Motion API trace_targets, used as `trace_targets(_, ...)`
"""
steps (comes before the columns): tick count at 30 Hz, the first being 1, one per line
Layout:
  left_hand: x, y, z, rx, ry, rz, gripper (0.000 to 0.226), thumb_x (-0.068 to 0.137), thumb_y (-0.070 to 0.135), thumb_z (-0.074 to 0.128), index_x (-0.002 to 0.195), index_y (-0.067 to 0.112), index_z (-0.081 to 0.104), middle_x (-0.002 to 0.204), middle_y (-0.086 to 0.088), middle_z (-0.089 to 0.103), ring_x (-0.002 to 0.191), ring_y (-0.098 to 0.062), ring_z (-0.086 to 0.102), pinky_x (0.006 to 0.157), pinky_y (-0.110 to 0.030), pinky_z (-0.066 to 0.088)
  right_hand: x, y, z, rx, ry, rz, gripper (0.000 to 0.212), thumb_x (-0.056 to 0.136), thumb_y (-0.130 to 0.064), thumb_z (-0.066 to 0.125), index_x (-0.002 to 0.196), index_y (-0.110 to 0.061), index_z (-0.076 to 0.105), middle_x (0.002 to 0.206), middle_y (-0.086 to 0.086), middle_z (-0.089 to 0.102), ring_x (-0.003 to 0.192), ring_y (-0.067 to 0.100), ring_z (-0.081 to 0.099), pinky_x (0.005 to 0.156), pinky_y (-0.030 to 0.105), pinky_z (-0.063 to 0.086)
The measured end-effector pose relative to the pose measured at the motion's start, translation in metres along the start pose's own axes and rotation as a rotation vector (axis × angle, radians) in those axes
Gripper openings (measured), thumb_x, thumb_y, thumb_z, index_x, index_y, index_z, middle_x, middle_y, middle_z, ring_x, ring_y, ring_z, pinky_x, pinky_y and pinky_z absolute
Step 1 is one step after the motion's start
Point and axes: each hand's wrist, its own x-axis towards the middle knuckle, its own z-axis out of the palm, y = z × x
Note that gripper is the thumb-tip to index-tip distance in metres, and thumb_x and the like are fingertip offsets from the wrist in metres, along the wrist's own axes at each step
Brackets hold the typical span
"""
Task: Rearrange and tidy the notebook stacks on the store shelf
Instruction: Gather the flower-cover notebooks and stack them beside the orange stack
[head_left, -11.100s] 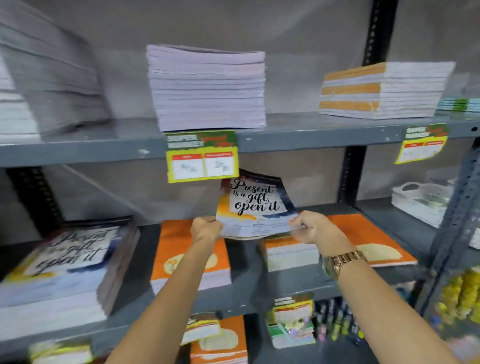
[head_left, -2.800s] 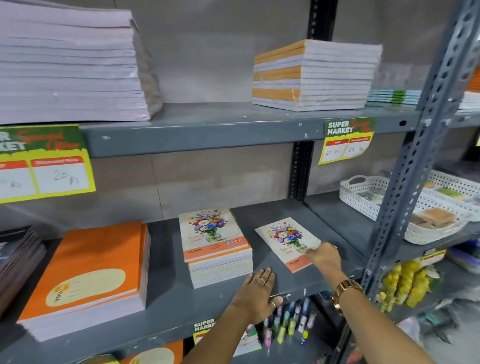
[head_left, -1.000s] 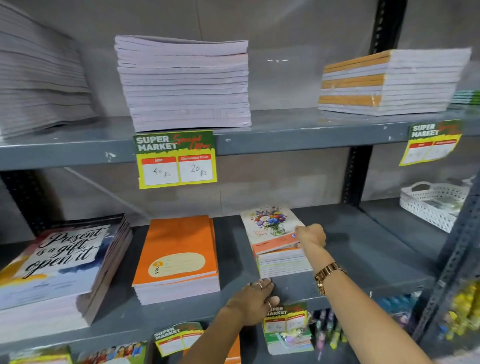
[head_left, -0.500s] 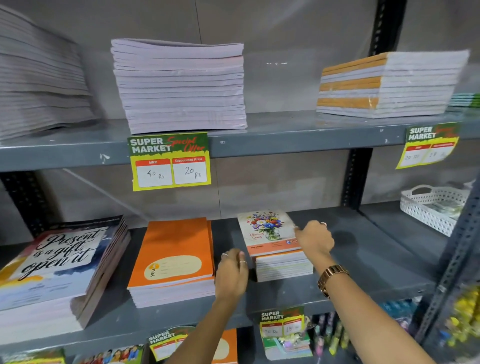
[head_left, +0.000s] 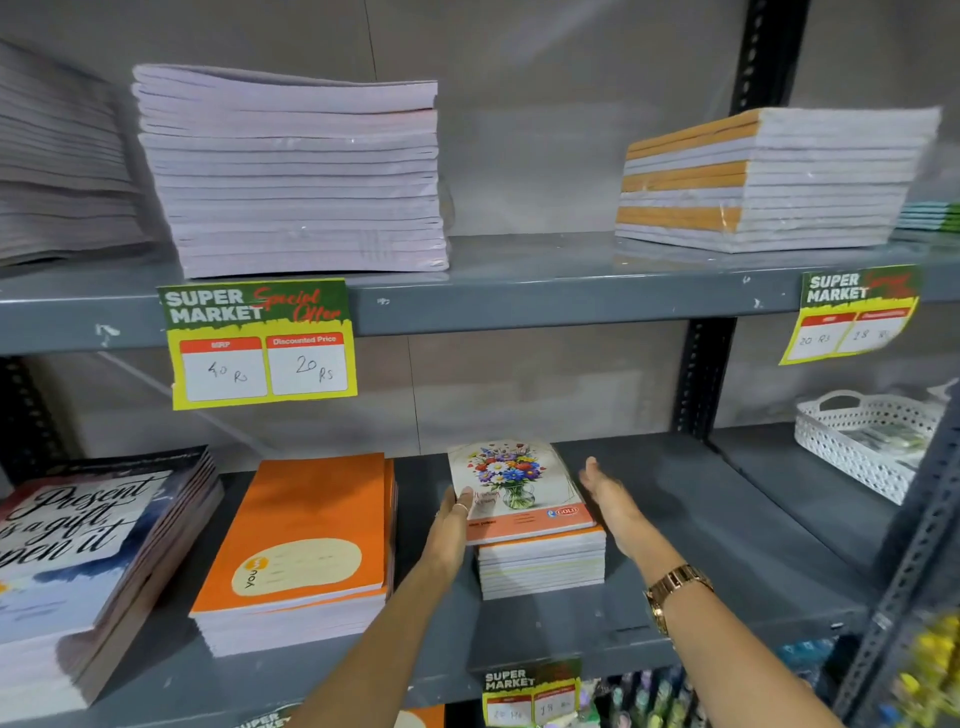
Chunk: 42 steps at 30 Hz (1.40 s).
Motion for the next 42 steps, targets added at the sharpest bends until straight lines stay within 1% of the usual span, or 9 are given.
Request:
trace_targets(4,0.016,-0.002,0.000,0.005,-0.033,-0.011,0.046,0.100,0.028,0.032,0.143,0.019,0.023,0.132,-0.017,0.053,0.076,-0.013,0.059,0.061,-0.018,0.053,0.005,0.002,0.001,0.094,-0.144,0.009,0.062,0.097,-0.052,0.022,0.144,-0.013,0.035,0.131,0.017,0.058,0.109,0.031,0.061,0.083,0.032,0.046)
trace_targets(7,0.024,-0.006,-0.001,0.030,-0.044,-0.010,0.046,0.100,0.030,0.030,0.144,0.021,0.020,0.128,-0.016,0.055,0.080,-0.015,0.060,0.076,-0.027,0.050,0.014,0.006,0.001,0.130,-0.183,0.010,0.062,0.097,-0.053,0.022,0.134,-0.010,0.048,0.094,0.013,0.069,0.082,0.027,0.066,0.074,0.032,0.052)
trace_targets(11,0.031,-0.007,0.004,0.038,-0.049,-0.002,0.049,0.100,0.030,0.030,0.146,0.022,0.014,0.132,-0.016,0.052,0.075,-0.012,0.059,0.080,-0.030,0.047,0.025,0.011,0.001,0.166,-0.194,0.051,0.057,0.097,-0.054,0.024,0.132,-0.017,0.048,0.088,0.014,0.069,0.077,0.028,0.067,0.067,0.033,0.054)
trace_targets(17,0.032,-0.006,0.009,-0.045,-0.016,-0.052,0.052,0.099,0.027,0.033,0.147,0.021,0.012,0.144,-0.017,0.042,0.070,-0.013,0.054,0.054,-0.017,0.052,0.024,0.013,-0.002,0.191,-0.203,0.088,0.051,0.097,-0.053,0.021,0.082,-0.022,0.059,0.085,0.012,0.068,0.076,0.026,0.065,0.075,0.034,0.052)
trace_targets(19,0.033,-0.007,0.010,-0.059,-0.014,-0.058,0.052,0.099,0.027,0.033,0.147,0.022,0.013,0.144,-0.017,0.042,0.069,-0.013,0.055,0.060,-0.021,0.052,0.022,0.013,-0.001,0.197,-0.212,0.094,0.054,0.097,-0.054,0.021,0.080,-0.022,0.061,0.088,0.013,0.069,0.080,0.029,0.066,0.080,0.037,0.052)
trace_targets(24,0.041,-0.013,0.011,-0.064,-0.005,-0.101,0.051,0.097,0.036,0.036,0.144,0.020,0.025,0.138,-0.020,0.050,0.071,-0.019,0.061,0.035,-0.017,0.052,0.020,0.013,-0.001,0.257,-0.222,0.080,0.058,0.095,-0.057,0.022,0.088,-0.020,0.065,0.105,0.018,0.068,0.103,0.038,0.063,0.093,0.046,0.048)
trace_targets(36,0.039,-0.015,0.012,-0.049,0.003,-0.097,0.049,0.097,0.045,0.029,0.136,0.018,0.039,0.129,-0.021,0.058,0.075,-0.022,0.066,0.038,-0.018,0.053,0.012,0.014,-0.004,0.168,-0.232,0.042,0.055,0.096,-0.056,0.019,0.093,-0.024,0.064,0.105,0.013,0.069,0.098,0.030,0.065,0.096,0.041,0.047)
trace_targets(39,0.039,-0.016,0.014,-0.043,0.045,-0.100,0.053,0.093,0.052,0.031,0.137,0.022,0.038,0.133,-0.016,0.055,0.092,-0.028,0.067,0.053,-0.027,0.059,0.005,0.009,-0.003,0.155,-0.211,0.051,0.055,0.096,-0.056,0.019,0.092,-0.023,0.063,0.094,0.009,0.069,0.087,0.025,0.066,0.085,0.035,0.050)
trace_targets(42,0.025,-0.010,0.019,0.007,0.128,0.008,0.045,0.096,0.043,0.035,0.132,0.018,0.039,0.126,-0.008,0.054,0.099,-0.026,0.062,0.075,-0.033,0.054,-0.001,0.006,-0.001,0.109,-0.010,-0.017,0.054,0.096,-0.053,0.027,0.116,-0.014,0.059,0.107,0.010,0.066,0.104,0.029,0.062,0.091,0.037,0.046)
